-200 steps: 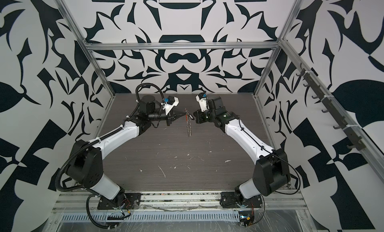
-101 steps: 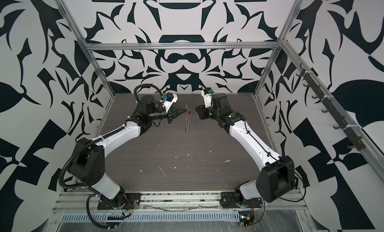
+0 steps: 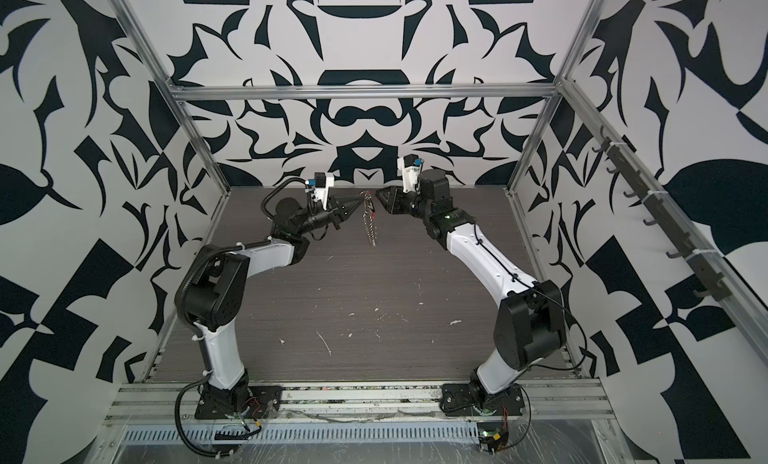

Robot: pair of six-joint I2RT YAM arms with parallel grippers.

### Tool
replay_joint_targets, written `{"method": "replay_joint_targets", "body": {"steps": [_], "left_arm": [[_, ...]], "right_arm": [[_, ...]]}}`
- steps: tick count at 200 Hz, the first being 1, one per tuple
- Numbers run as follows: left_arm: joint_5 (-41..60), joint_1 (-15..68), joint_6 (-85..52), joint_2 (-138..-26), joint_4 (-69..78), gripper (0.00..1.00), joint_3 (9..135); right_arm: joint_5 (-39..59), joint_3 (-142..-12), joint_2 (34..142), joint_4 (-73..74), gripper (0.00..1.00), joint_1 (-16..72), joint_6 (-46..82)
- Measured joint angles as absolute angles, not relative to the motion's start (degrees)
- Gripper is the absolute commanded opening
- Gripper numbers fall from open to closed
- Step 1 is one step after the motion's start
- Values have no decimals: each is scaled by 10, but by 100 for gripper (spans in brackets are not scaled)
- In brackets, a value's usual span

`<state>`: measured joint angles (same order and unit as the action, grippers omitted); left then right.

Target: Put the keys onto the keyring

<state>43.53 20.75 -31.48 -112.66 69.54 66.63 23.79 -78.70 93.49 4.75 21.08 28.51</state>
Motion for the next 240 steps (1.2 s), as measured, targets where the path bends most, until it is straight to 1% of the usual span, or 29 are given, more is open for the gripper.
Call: {"method": "replay_joint_targets", "body": {"steps": [27,61,75,89,114,158,197,240], "left_arm": [[447,199,-322,-1117,685,0,668],[451,204,-315,-1060,609,0,662],[455,204,-299,-1027,590,0,648],[469,204,-289,-1003,591,0,629],[486,204,-303,-999,591,0,620],[519,201,-364,-1015,602,0,624],[529,201,-389,-1019,608,0,633],[552,200,-402,-1019,615,0,650]], "right_arm": [[214,-802,956,48,33,212,314],[176,-904,977,-44,35,237,297],[166,-894,955,-46,38,256,283],[166,-858,923,-46,38,270,274],[165,-844,903,-92,39,278,266],[190,-850,891,-161,43,267,251],[258,-850,874,-151,46,262,223],[324,-851,895,-128,48,256,207]]}}
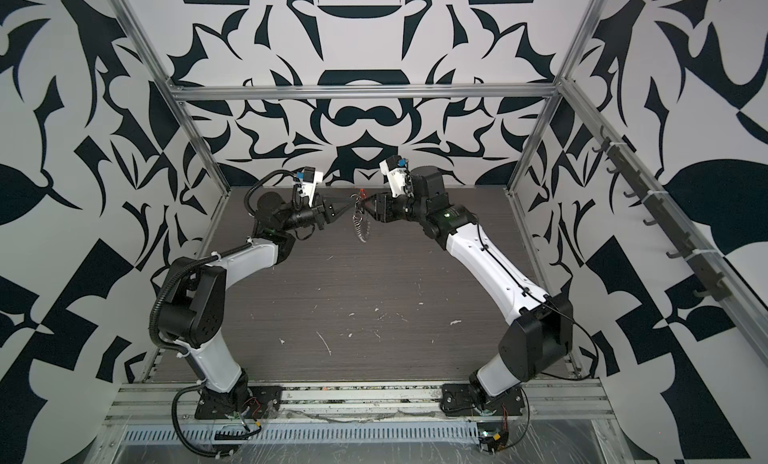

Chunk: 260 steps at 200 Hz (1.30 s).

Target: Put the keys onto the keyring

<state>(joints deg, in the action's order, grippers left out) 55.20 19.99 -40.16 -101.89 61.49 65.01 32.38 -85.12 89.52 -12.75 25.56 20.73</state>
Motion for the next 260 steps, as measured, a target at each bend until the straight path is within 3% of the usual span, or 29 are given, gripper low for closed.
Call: {"method": "replay_joint_targets", "body": {"steps": [91,135,200,260], "left_arm": [[575,200,-420,-1019,624,0,654],[575,200,-424,-1019,632,0,654],[572,200,-421,-1019,632,0,654],[568,200,-430,-1021,635,0,658]], "right_arm": [[380,-851,905,-77,50,239,208],[402,-850,914,-42,37,238,227],[421,-839,931,-11,36,238,247],[435,-822,931,16,26,238,261]]}}
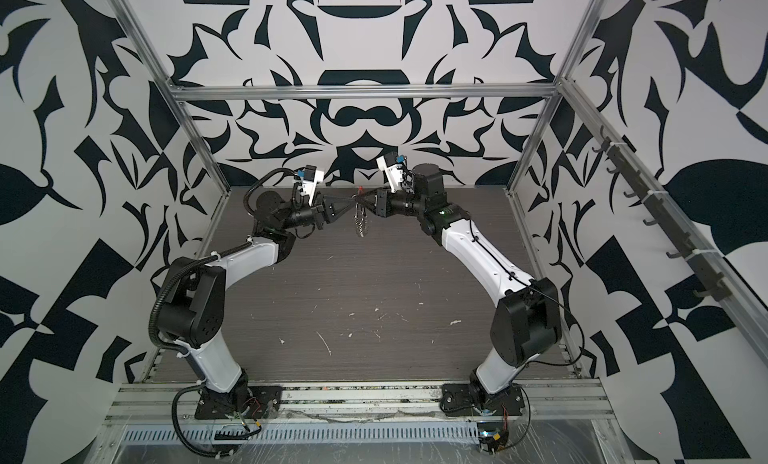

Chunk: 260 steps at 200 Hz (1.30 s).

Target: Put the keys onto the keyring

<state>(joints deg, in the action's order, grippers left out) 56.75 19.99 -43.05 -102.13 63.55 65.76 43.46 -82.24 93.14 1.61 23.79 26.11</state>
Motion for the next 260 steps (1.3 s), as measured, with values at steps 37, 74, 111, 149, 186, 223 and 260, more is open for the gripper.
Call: {"method": "replay_joint_targets", "body": {"steps": [37,74,111,149,186,223,260], "left_arm": [[567,199,-443,-1025,651,0,662],[567,199,-447,-1025,656,0,662],[568,199,-448,-1025,653,0,662],[569,199,-448,-1025,654,0,662],[569,198,-455,-1025,656,0,662],[570,198,-443,-1025,643,3,662],[554,198,-307,-1009,516,21,662]], "right_arm": [[443,-815,932,27,26,237,271],[448,-815,932,42,25,238,279],[450,-815,932,56,22,240,286],[449,-815,932,59,8,241,288],[448,-814,932,56,0,241,283],[443,-814,932,47,0,241,268],[401,-826,932,-17,0,250,215]]}}
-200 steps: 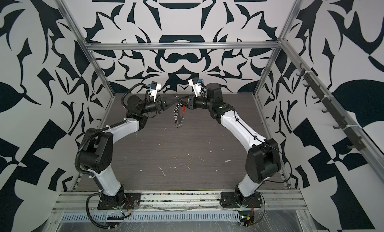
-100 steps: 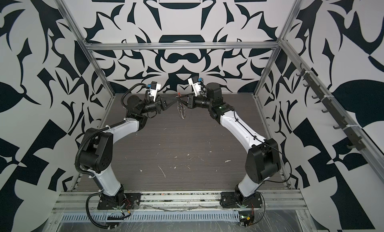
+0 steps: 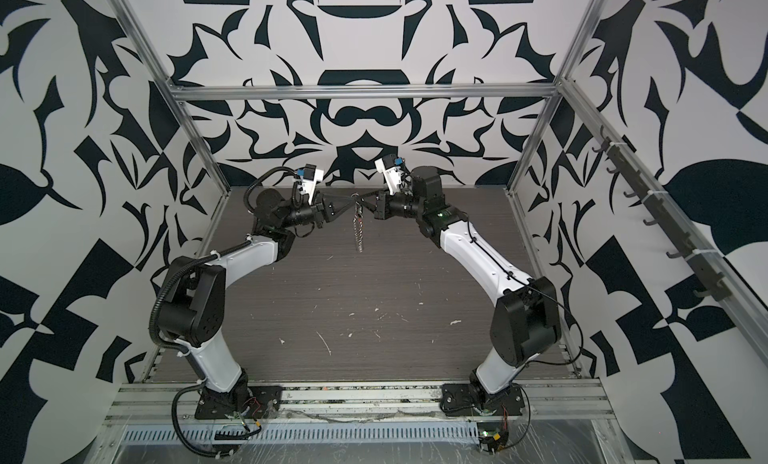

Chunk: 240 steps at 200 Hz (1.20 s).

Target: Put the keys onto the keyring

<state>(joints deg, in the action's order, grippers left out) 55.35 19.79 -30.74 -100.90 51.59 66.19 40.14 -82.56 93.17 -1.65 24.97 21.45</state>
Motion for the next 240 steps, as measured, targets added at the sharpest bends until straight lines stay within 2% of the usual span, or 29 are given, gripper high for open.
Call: {"method": "replay_joint_targets", "body": {"steps": [51,96,140,204,217,240], "left_arm": [[466,199,89,-938,120,24,708],[471,199,302,-979,-143,28,856],[530,186,372,-993,-257,33,910],[592,180,385,-1001,-289,39,938],[599,180,388,-1008,-292,45,943],[607,180,388,-1025,-300,46,954]], "right_arm": [[318,-867,933,-121,0,268,95],[278,-876,933,-163,0,284,11],[269,-854,925,-164,0,290,-18],[279,-847,922,-155,0,290,-17],[283,-847,922,-152,0,290,-17],[290,-847,922,-152,0,292,-15]]}}
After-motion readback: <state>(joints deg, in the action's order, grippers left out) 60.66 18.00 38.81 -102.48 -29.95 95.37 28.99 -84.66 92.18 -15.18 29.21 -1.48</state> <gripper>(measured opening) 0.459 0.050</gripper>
